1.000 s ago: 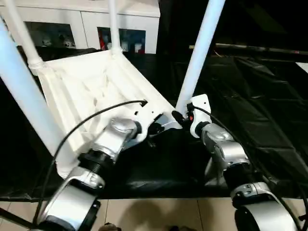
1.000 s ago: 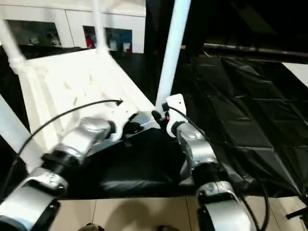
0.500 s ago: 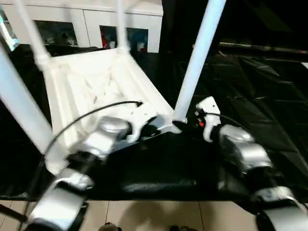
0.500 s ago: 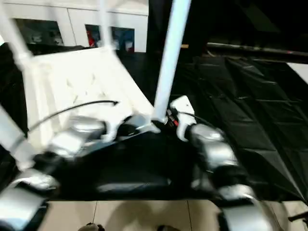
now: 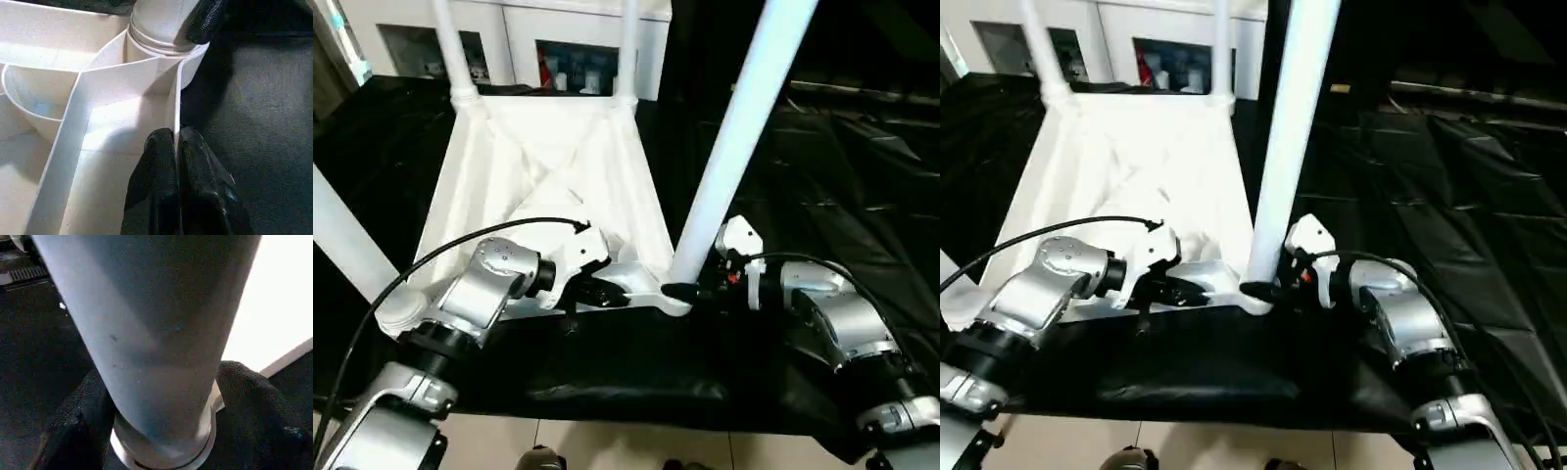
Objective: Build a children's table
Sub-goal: Rotate leg to tighten
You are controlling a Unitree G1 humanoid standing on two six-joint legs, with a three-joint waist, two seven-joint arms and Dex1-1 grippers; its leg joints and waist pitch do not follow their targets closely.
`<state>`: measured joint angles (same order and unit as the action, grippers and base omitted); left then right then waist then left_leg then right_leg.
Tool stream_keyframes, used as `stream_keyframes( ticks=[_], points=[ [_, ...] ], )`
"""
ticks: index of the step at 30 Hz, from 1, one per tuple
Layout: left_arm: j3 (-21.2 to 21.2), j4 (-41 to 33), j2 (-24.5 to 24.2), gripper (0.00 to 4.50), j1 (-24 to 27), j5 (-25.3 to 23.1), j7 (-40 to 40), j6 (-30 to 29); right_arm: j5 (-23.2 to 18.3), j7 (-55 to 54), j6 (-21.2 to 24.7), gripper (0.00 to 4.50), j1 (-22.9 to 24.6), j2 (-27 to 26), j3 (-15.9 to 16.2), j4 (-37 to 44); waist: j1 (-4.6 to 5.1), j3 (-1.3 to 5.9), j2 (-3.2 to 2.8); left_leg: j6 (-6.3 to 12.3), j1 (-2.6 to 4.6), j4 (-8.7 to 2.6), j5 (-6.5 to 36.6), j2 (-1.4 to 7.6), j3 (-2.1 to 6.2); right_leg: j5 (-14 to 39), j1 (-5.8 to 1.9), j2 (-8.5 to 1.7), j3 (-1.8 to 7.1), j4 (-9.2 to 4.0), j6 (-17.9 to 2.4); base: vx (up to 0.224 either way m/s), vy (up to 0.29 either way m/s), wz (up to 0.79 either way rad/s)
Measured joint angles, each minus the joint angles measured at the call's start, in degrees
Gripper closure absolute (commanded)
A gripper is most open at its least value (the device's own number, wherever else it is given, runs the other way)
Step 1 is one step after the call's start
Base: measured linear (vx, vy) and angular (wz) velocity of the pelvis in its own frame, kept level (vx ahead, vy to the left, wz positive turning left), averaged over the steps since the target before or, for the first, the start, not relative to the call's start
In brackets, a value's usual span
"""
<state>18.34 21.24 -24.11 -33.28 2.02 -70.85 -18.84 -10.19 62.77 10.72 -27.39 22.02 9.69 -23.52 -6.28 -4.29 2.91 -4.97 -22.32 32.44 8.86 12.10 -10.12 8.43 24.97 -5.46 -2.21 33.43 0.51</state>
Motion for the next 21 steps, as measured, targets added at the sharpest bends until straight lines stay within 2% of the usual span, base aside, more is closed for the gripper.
stream_keyframes(
  ticks=[4, 9, 16, 21],
  points=[
    [0.0, -1.48, -0.2, 4.5, 0.83, 0.14, -0.33, -0.78, -0.48, 0.98, 0.58, 1.56, 0.63, 0.04, 0.31, 0.95, 0.02, -0.09, -0.06, -0.02, 0.05, -0.01, -0.01, 0.01, 0.0, 0.01, 0.0, 0.06, -0.02, 0.04, 0.02, 0.0, 0.0, 0.0],
    [0.0, -2.09, -0.27, 4.5, 1.17, 0.14, -0.49, -1.03, -0.75, 2.09, 1.16, 2.06, 0.74, 0.4, 0.57, 1.53, 0.08, -0.09, -0.07, -0.02, 0.07, 0.0, -0.02, 0.0, 0.0, 0.02, -0.02, 0.06, -0.01, 0.06, 0.04, 0.0, 0.0, 0.0],
    [-0.13, -2.03, -0.07, 4.5, 1.17, 0.14, 0.3, -1.36, -0.66, 1.32, 1.2, 2.33, 0.76, 0.52, 0.64, 2.33, 0.11, -0.09, -0.06, -0.03, 0.12, 0.04, -0.03, -0.02, 0.0, 0.02, -0.04, 0.06, 0.0, 0.15, 0.04, 0.0, 0.0, 0.0],
    [-0.98, 1.4, 3.26, 4.5, -0.59, -1.66, 6.86, -2.11, 0.79, -9.14, 0.54, 2.41, 0.51, -4.35, -2.34, -1.39, 1.14, -0.06, -0.02, -0.11, 0.31, 0.23, -0.07, -0.05, 0.01, 0.11, -0.08, 0.04, 0.09, 0.6, 0.2, 0.0, 0.0, 0.0]
  ],
)
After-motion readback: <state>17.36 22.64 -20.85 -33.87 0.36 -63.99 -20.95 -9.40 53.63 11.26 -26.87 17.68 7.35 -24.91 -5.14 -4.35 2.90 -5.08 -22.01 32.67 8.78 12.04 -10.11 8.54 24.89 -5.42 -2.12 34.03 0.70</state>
